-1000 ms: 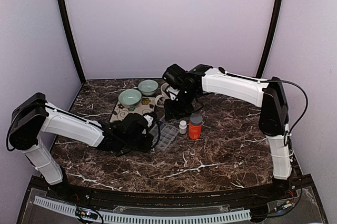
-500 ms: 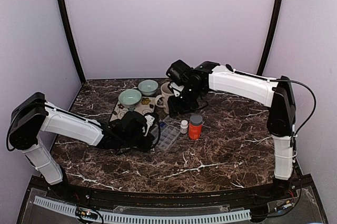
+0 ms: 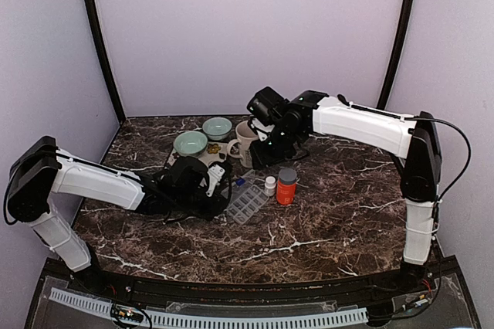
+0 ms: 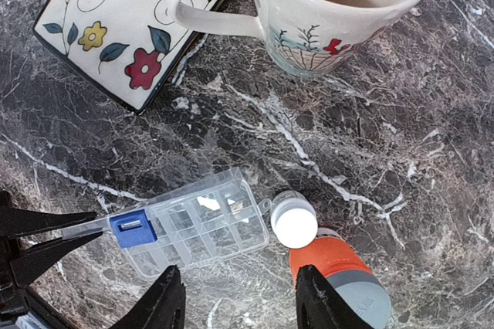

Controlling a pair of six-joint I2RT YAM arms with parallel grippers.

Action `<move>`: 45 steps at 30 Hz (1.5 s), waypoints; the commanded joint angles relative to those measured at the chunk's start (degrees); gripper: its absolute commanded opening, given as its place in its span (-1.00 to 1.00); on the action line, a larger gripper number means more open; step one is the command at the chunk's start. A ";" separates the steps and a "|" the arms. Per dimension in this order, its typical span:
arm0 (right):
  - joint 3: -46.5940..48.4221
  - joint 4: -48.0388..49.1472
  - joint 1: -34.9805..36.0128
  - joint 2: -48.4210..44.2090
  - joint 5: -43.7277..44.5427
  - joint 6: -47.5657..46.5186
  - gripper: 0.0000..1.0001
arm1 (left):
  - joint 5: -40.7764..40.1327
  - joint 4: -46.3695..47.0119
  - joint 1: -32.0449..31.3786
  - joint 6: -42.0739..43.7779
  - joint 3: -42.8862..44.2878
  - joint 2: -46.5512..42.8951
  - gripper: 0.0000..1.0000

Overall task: Sort the pills into containers
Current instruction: Pass from the right arm to the left, then pass from the left arm to the right

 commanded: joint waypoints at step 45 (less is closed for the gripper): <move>0.59 6.19 2.98 -2.65 10.10 -17.47 -0.01 | 17.07 -3.25 5.84 11.58 1.28 -3.87 -1.00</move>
